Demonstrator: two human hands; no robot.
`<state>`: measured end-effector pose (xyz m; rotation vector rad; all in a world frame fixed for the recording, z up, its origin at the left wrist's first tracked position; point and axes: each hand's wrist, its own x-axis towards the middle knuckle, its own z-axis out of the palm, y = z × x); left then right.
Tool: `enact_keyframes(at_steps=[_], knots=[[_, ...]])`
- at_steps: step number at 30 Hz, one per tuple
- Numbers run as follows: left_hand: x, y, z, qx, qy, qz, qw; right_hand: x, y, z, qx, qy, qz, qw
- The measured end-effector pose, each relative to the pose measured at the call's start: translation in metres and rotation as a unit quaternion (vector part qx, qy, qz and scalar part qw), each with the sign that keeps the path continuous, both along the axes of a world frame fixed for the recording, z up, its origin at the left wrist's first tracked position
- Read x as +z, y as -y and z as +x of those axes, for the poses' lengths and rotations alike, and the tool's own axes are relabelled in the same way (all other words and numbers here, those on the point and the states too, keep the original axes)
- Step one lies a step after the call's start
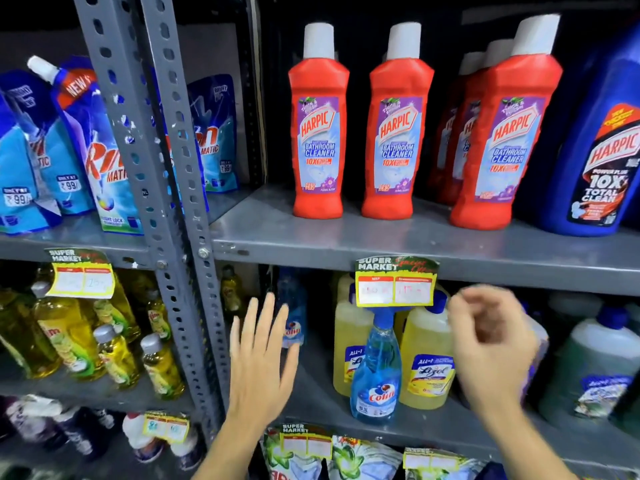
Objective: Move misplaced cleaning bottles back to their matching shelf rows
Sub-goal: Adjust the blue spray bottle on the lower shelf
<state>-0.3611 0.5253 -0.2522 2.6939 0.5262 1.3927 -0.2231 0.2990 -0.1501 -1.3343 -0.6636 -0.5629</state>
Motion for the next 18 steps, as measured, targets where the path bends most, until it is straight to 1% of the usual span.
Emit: enact_keyframes(at_steps=[2,3,5,7,9,11,15,18], knots=[[-0.06,-0.001,-0.013,0.02,-0.09,-0.066,0.994,-0.051,-0.002,0.0,0.024,-0.066,-0.114,0.991],[-0.089,-0.002,-0.018,0.021,-0.143,-0.091,0.985,-0.072,-0.003,0.002,0.026,-0.089,-0.186,0.978],[-0.137,-0.005,-0.027,0.028,-0.252,-0.108,0.961,-0.1,-0.004,0.008,0.037,-0.118,-0.328,0.937],[-0.163,-0.007,-0.03,0.041,-0.333,-0.095,0.937,-0.113,-0.008,0.015,0.074,-0.147,-0.425,0.89],[-0.173,-0.01,-0.03,0.042,-0.375,-0.075,0.923,-0.123,-0.014,0.023,0.128,-0.192,-0.461,0.857],[-0.176,-0.013,-0.029,0.03,-0.393,-0.066,0.917,-0.134,-0.019,0.034,0.147,-0.219,-0.474,0.84],[-0.181,-0.019,-0.03,0.013,-0.398,-0.055,0.916,-0.152,-0.027,0.05,0.14,-0.236,-0.484,0.831],[-0.187,-0.022,-0.031,0.004,-0.392,-0.048,0.919,-0.156,-0.033,0.046,0.126,-0.243,-0.459,0.845]])
